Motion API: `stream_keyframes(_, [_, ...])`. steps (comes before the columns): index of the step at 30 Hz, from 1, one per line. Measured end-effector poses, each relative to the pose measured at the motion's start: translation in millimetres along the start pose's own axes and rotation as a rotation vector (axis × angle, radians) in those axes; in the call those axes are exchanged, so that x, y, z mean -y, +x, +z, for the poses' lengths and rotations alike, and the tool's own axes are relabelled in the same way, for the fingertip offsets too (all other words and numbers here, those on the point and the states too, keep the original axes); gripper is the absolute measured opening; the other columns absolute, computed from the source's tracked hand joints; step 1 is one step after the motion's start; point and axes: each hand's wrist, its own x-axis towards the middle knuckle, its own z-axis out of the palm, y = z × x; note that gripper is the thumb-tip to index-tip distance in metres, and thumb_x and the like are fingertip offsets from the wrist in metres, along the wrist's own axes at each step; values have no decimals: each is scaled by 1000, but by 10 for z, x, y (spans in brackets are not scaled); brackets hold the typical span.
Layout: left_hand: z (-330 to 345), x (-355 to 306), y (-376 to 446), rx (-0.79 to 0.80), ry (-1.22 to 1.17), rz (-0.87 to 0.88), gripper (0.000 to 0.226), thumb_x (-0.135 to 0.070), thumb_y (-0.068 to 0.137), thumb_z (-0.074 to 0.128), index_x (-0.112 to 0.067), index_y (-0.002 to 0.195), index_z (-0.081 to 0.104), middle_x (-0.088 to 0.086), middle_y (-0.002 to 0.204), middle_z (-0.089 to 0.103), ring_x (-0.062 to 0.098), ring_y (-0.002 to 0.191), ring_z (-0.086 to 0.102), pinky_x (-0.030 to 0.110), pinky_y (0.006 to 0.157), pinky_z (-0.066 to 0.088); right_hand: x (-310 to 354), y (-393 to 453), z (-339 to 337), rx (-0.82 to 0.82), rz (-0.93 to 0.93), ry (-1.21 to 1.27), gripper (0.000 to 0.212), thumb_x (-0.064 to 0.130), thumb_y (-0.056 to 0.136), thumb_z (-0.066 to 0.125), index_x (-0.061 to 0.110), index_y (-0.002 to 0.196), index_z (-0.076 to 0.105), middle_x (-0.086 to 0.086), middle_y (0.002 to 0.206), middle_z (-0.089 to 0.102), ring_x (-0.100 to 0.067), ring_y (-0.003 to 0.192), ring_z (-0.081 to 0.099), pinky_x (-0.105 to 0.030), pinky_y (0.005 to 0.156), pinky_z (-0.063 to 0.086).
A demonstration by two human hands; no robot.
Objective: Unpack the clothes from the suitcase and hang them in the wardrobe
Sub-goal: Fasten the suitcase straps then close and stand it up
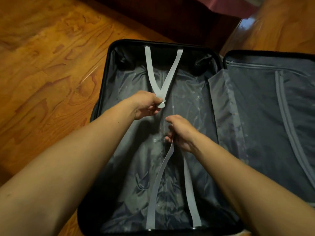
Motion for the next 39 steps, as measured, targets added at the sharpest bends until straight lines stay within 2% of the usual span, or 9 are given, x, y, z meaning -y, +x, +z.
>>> stream_keyframes(2, [13,-5,0,5,-10,6,9,-6,97,60,-7,97,69,3,75,69,5,46,54,29,79,53,16,-36,-49,153,157,83,17,16,83,58,16,100,58,-2,71,46,-13,54,41,-26,55,36])
stream_keyframes(4, [17,-13,-8,14,-18,16,9,-5,97,60,-6,101,68,2,71,68,4,42,54,31,82,53,47,-21,-119,258,204,90,54,-4,66,50,10,118,57,-6,81,48,-14,63,45,-24,61,35])
stream_keyframes(7, [1,-15,-1,25,-13,21,10,-6,97,61,-6,103,69,3,75,69,7,51,59,31,83,53,68,-18,-186,344,166,-63,77,-26,77,30,11,142,46,-13,93,46,-19,73,52,-25,71,45])
stream_keyframes(11, [-42,-35,20,25,-18,3,14,-7,96,62,-5,107,70,5,83,72,17,77,64,28,76,52,101,-58,-167,378,19,-78,63,-22,91,45,15,142,47,-13,87,57,-20,75,61,-29,72,57])
stream_keyframes(15, [-57,-57,27,76,-69,-59,18,-14,97,62,-7,112,69,6,93,72,16,82,64,27,74,50,48,5,-76,67,-207,-69,23,-11,91,58,1,107,68,-11,86,69,-18,73,67,-31,77,57])
stream_keyframes(18, [-47,-64,31,113,-92,-149,12,-18,97,63,-11,103,70,3,86,69,13,76,60,25,73,51,-71,28,-77,-94,-315,-43,23,-7,92,59,12,92,73,-8,83,75,-20,76,69,-30,78,58])
stream_keyframes(23, [48,-41,21,166,-75,-201,14,-14,99,60,-10,87,68,-1,65,58,8,61,48,19,63,43,-97,-8,-98,-102,-412,72,21,-2,96,58,12,108,68,-9,91,77,-21,77,73,-26,69,59])
stream_keyframes(33, [131,-73,51,196,-22,-172,23,-8,95,60,1,113,71,4,80,65,9,64,52,20,63,46,62,-18,-90,-189,-419,119,17,0,91,65,7,106,61,-11,82,77,-26,75,74,-30,68,59])
stream_keyframes(39, [112,-6,56,171,-76,-181,15,-13,94,61,-4,99,72,8,88,66,13,69,55,22,65,44,72,-50,-36,-188,-337,57,12,-1,90,65,3,102,64,-11,81,77,-27,73,75,-28,64,60])
